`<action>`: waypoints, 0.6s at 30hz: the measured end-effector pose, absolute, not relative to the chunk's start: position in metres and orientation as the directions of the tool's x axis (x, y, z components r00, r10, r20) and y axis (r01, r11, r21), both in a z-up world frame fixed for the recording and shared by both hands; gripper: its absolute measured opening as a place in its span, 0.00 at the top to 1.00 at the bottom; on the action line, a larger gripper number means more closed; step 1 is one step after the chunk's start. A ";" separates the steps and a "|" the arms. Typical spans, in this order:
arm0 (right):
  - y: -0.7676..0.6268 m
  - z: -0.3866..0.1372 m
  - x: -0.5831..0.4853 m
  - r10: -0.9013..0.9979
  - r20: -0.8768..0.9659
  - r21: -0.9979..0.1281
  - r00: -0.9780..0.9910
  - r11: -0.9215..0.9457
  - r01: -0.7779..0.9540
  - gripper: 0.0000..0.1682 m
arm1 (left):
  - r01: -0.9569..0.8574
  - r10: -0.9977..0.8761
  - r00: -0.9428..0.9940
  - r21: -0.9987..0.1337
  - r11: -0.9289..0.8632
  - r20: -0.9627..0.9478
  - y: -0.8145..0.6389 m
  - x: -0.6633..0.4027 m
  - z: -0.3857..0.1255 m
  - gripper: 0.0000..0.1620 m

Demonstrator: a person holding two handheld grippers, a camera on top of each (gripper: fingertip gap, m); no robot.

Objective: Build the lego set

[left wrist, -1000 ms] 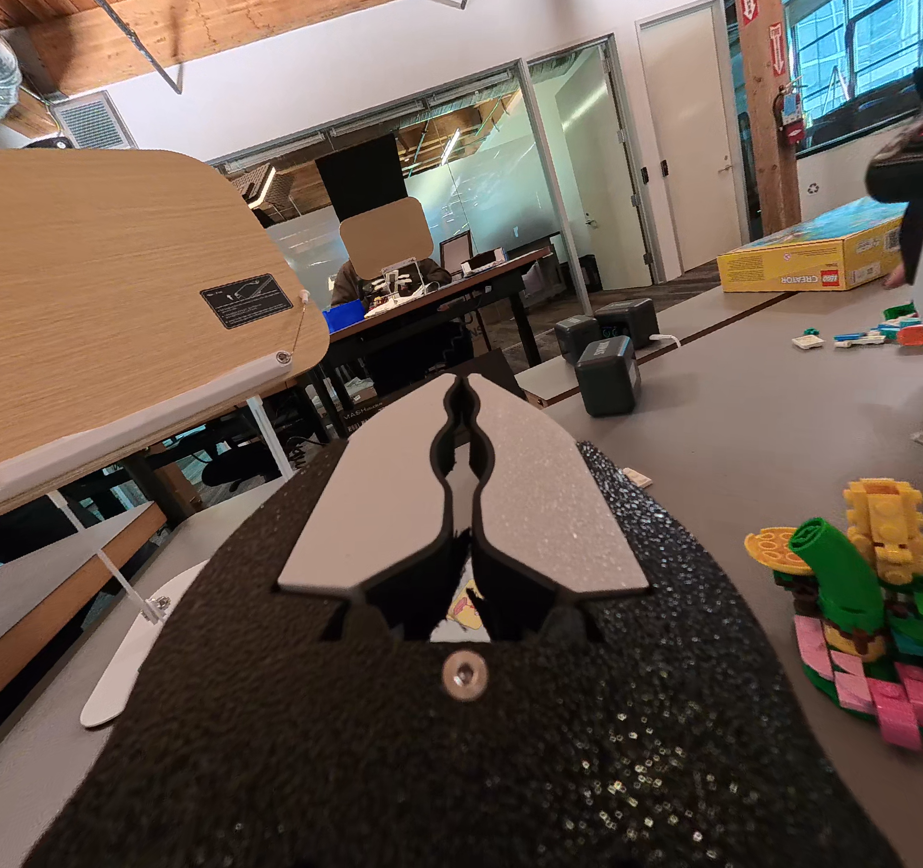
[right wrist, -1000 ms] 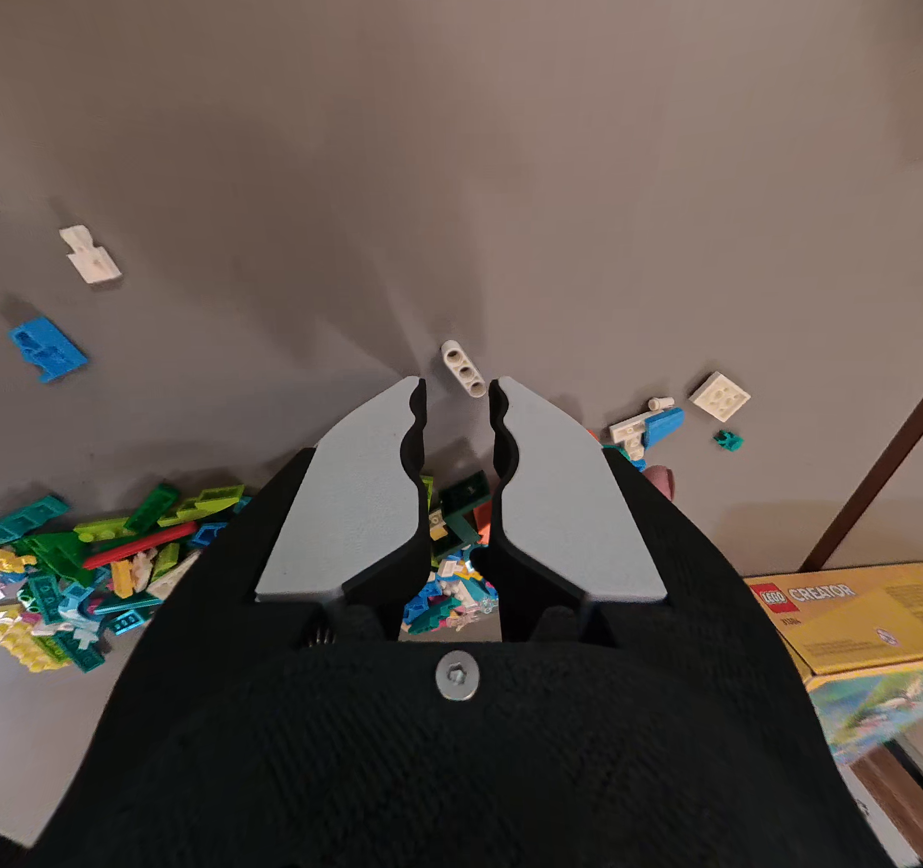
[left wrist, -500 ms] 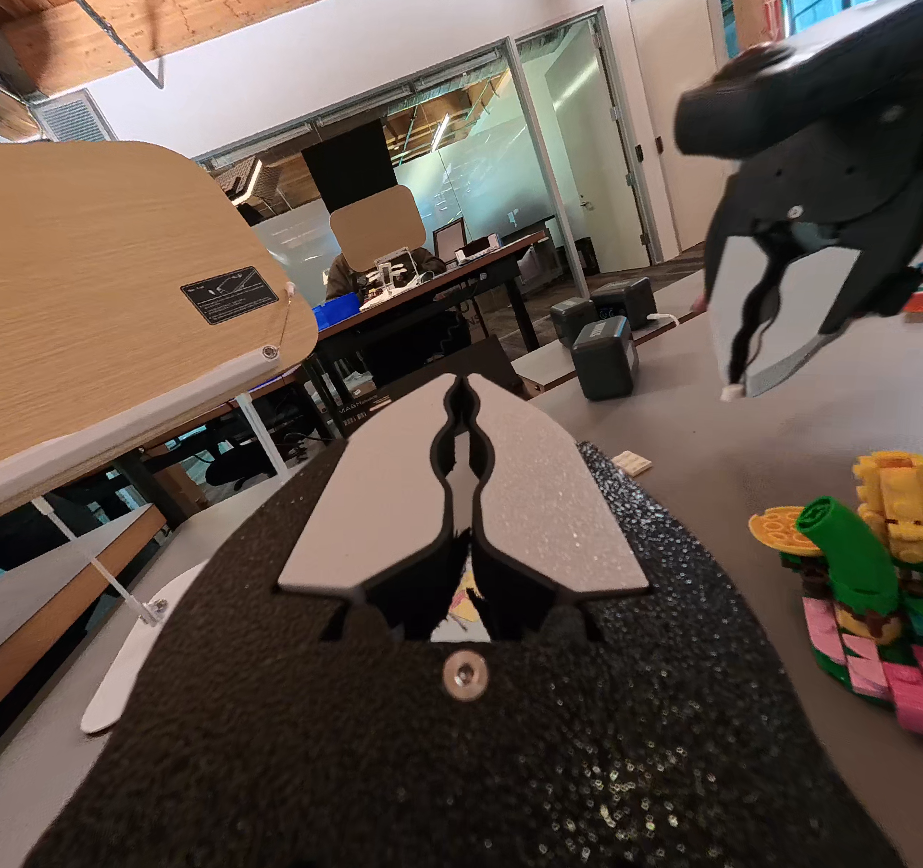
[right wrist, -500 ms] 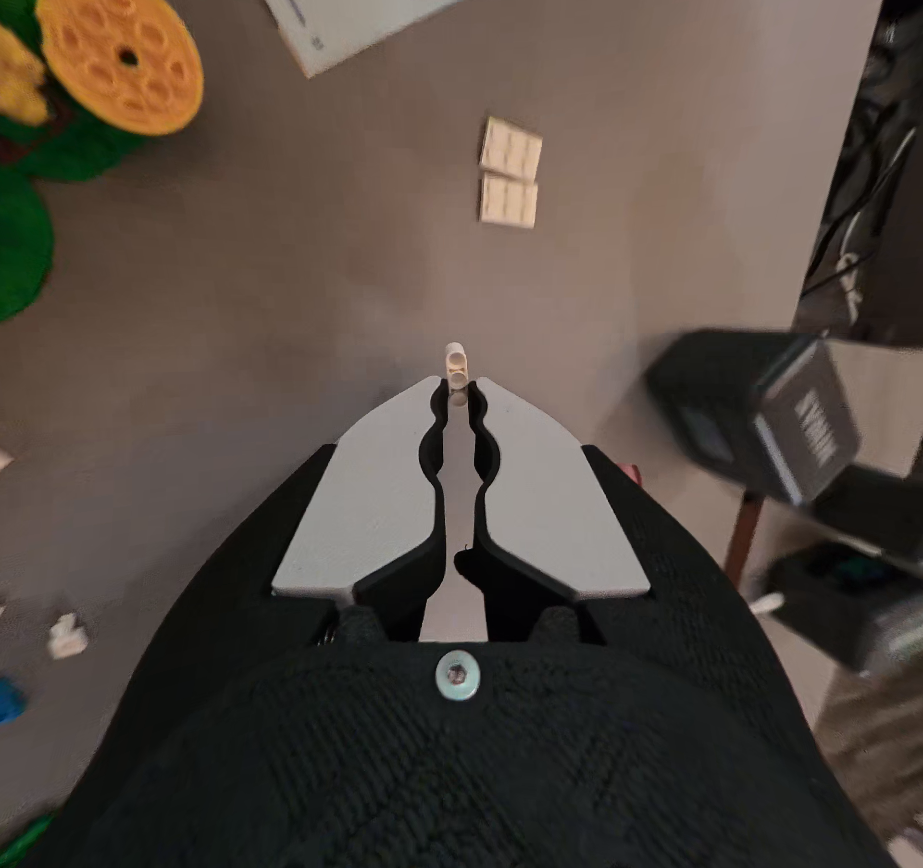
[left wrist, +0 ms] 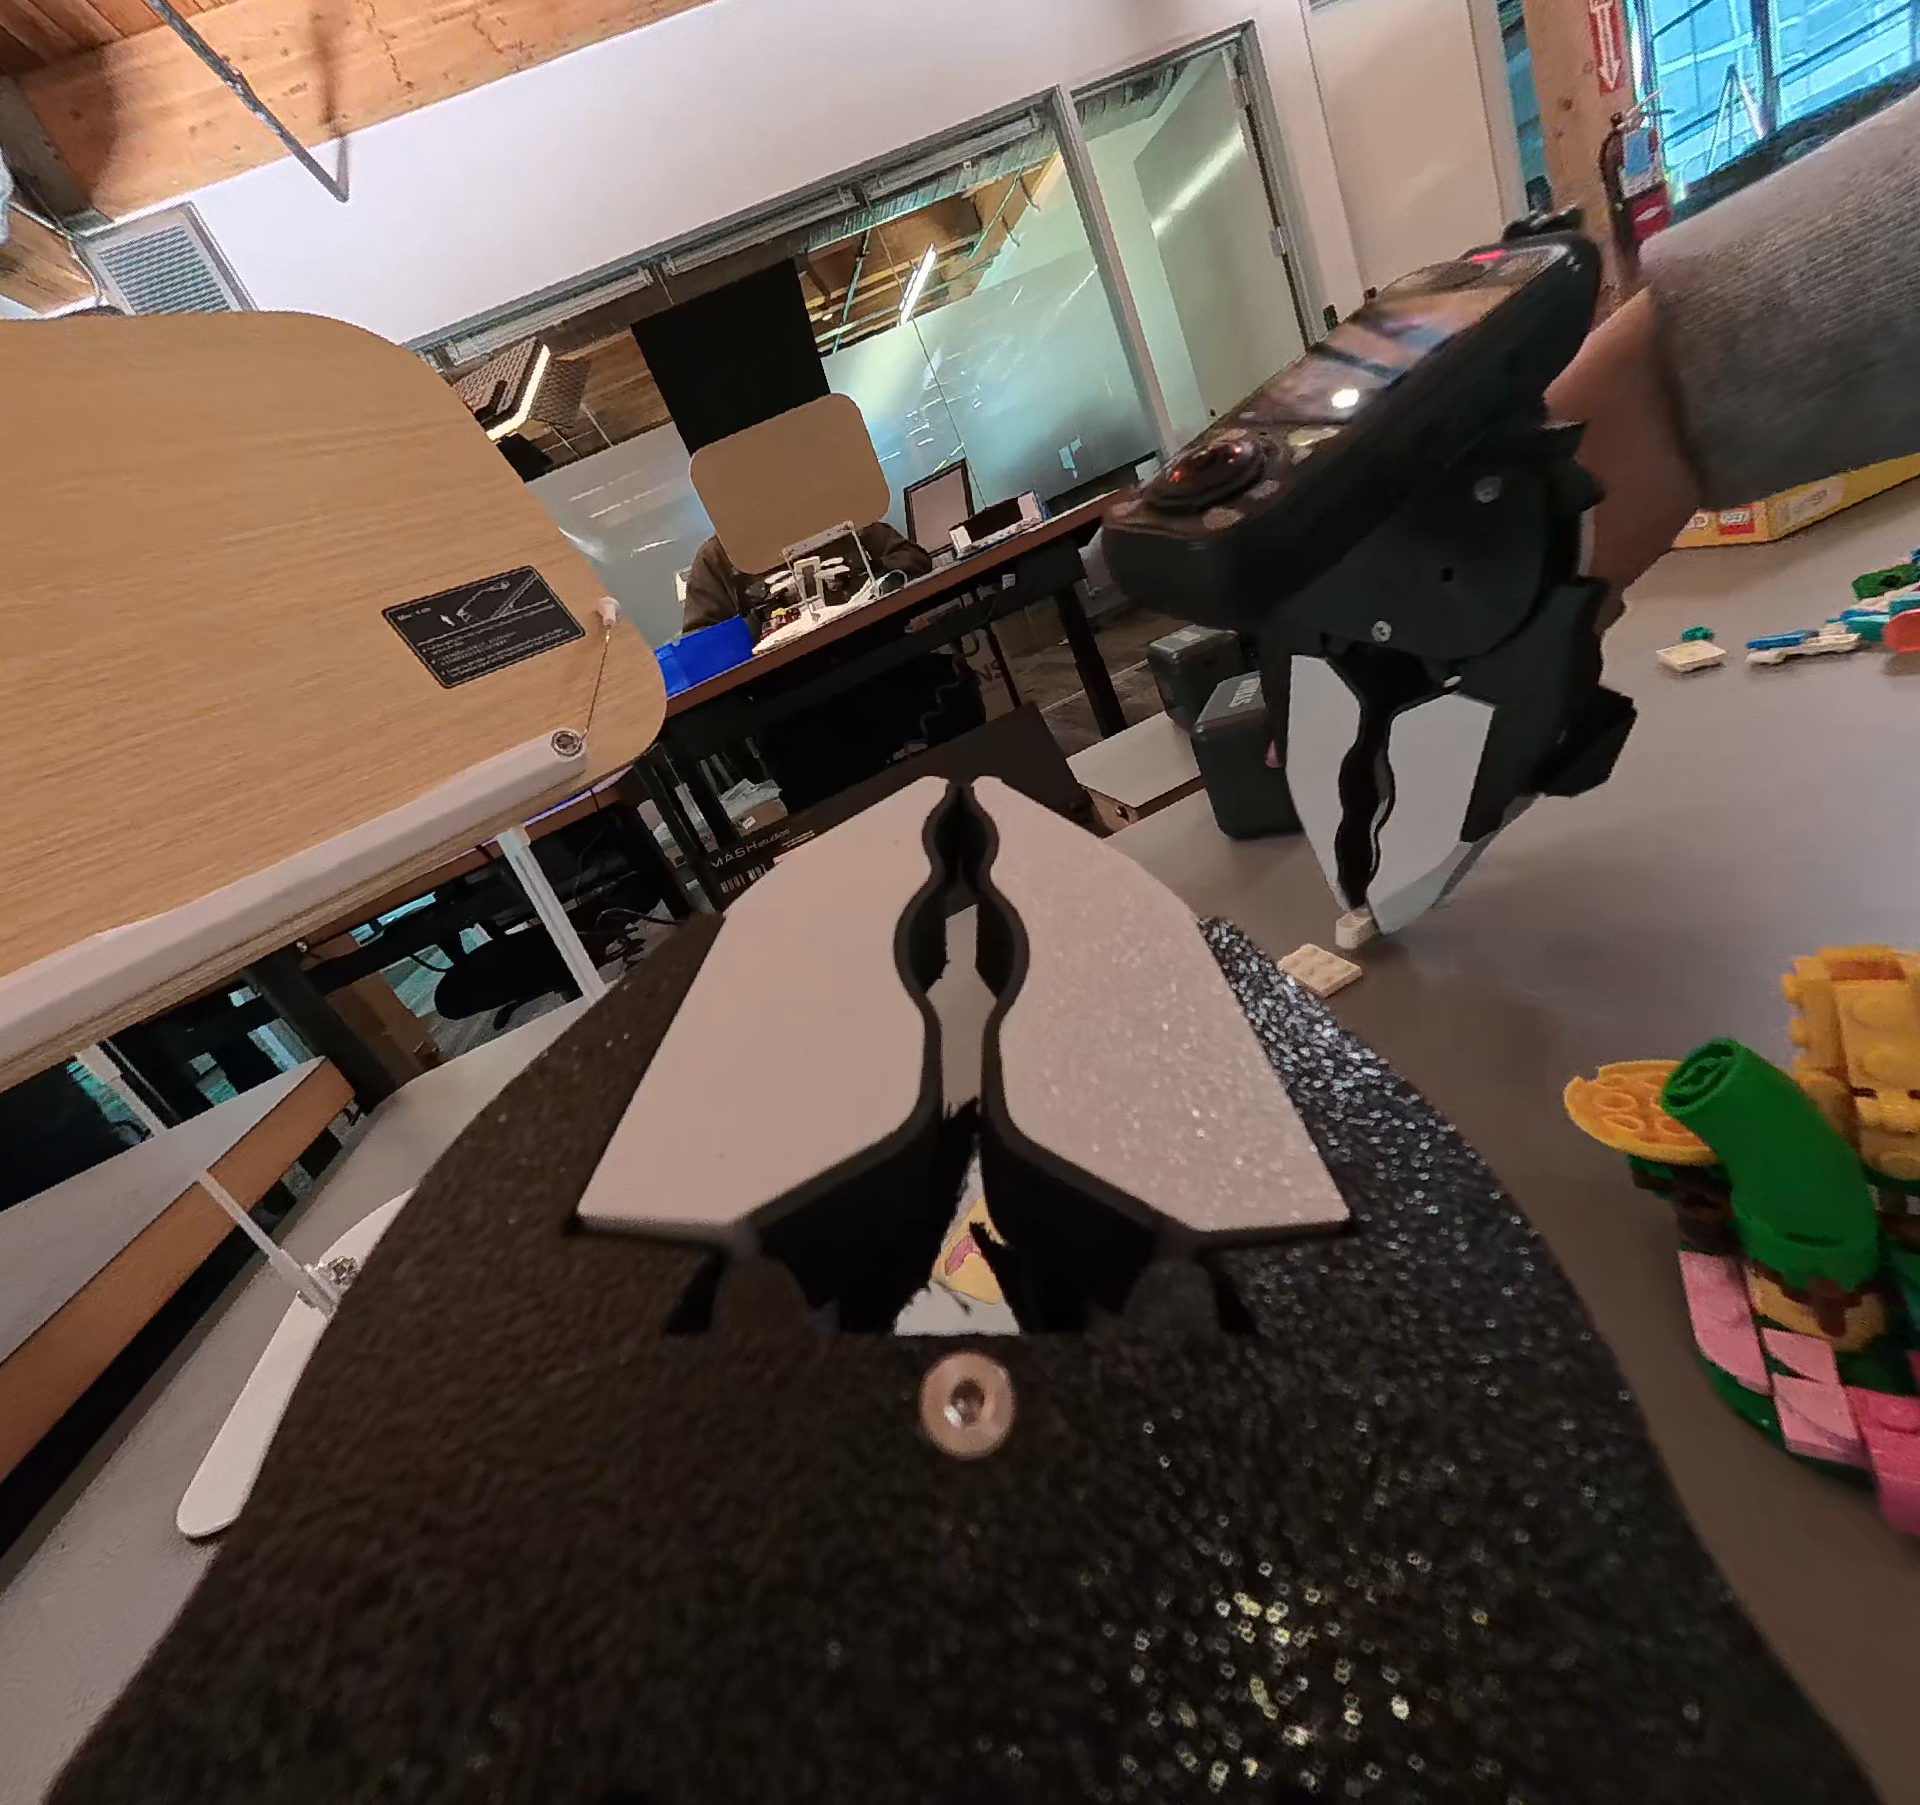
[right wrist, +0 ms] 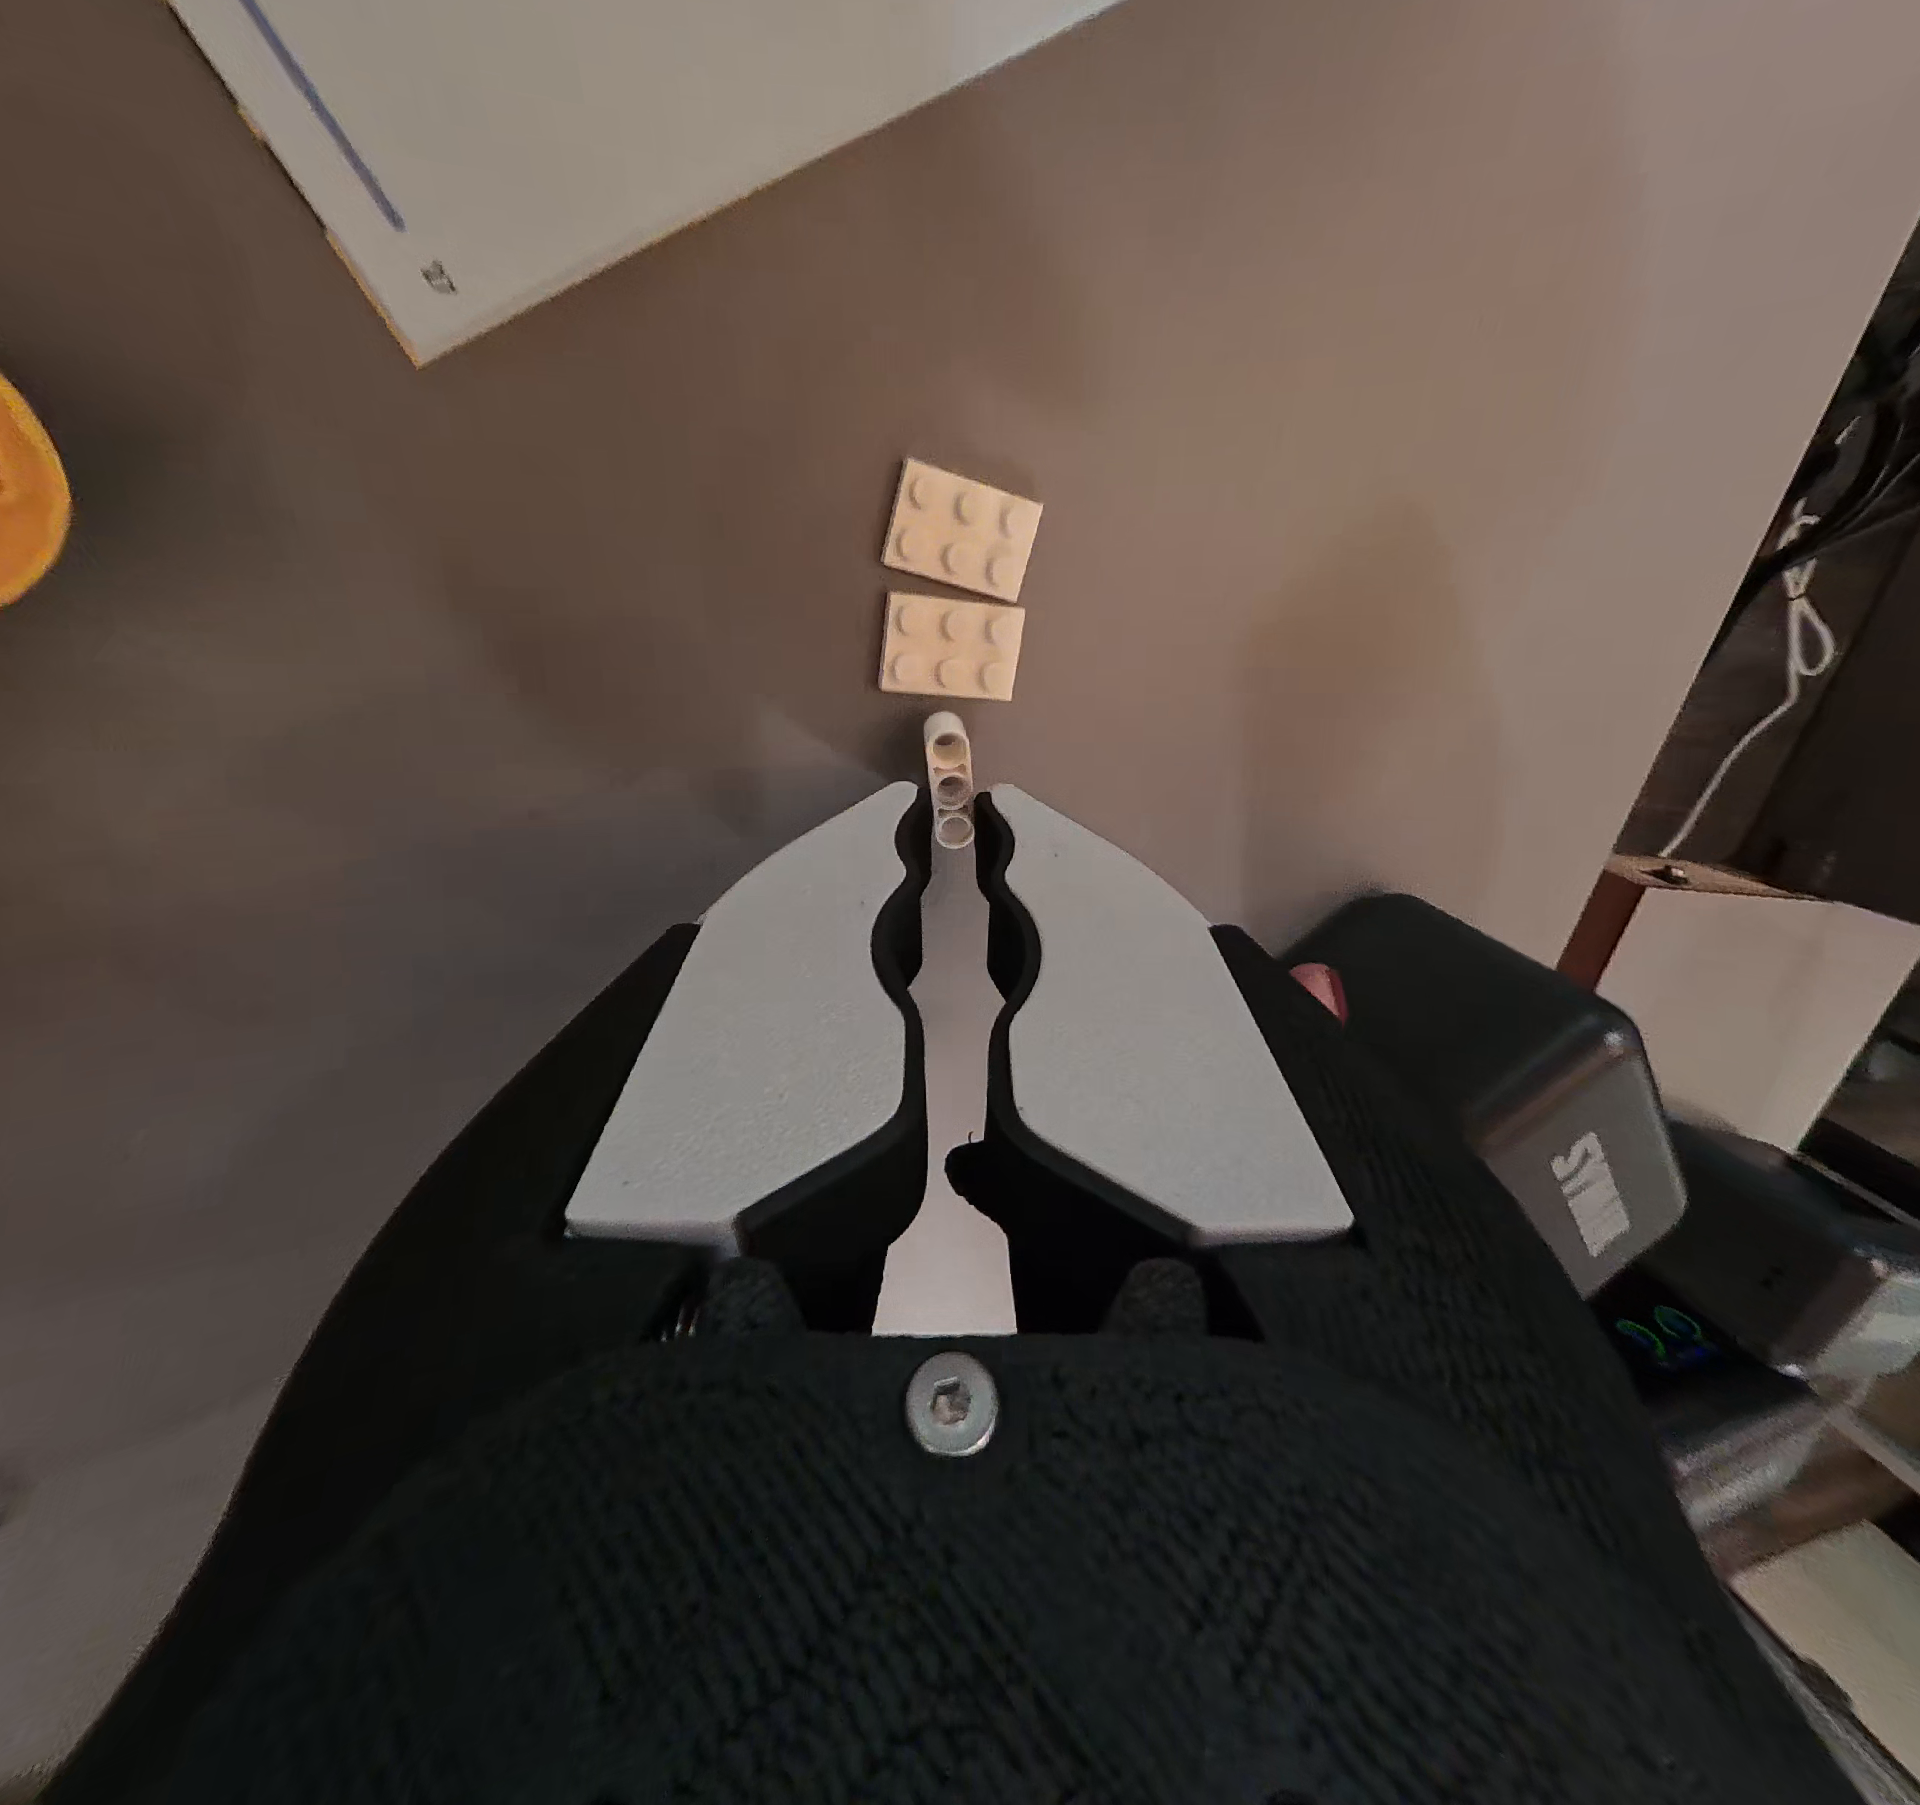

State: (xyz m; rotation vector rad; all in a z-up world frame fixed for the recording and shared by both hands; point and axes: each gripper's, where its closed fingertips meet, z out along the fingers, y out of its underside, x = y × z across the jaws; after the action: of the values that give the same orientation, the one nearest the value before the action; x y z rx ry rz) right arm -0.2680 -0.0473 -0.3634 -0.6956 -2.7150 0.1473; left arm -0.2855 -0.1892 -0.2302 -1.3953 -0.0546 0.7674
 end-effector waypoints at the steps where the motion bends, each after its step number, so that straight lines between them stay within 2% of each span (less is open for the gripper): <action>1: -0.049 -0.364 -0.269 0.493 0.287 -0.191 -0.821 0.870 0.455 0.96 | -0.450 0.511 0.762 -0.893 -0.024 -0.398 -0.189 -0.285 -0.231 1.00; 3: -0.052 -0.366 -0.271 0.513 0.285 -0.210 -0.810 0.858 0.469 0.95 | -0.451 0.508 0.763 -0.892 -0.025 -0.400 -0.188 -0.285 -0.231 1.00; 6: -0.056 -0.361 -0.270 0.554 0.280 -0.254 -0.784 0.830 0.496 0.89 | -0.450 0.507 0.764 -0.893 -0.025 -0.399 -0.189 -0.285 -0.232 1.00; 9: -0.057 -0.342 -0.260 0.598 0.284 -0.334 -0.749 0.794 0.507 0.85 | -0.442 0.510 0.766 -0.897 -0.023 -0.391 -0.189 -0.286 -0.232 1.00; 13: -0.077 -0.322 -0.206 0.604 0.173 -0.440 -0.778 0.754 0.488 0.82 | -0.432 0.510 0.774 -0.902 -0.008 -0.375 -0.190 -0.286 -0.230 1.00; 18: -0.098 -0.341 -0.114 0.480 0.096 -0.360 -0.872 0.834 0.419 0.75 | -0.426 0.493 0.785 -0.905 -0.011 -0.376 -0.184 -0.283 -0.234 1.00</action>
State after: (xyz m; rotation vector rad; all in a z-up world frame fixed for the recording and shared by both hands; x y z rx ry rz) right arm -0.1141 -0.0977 -0.3409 -0.7004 -2.8320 0.4933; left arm -0.2827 -0.1844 -0.2345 -1.4050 -0.0586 0.7275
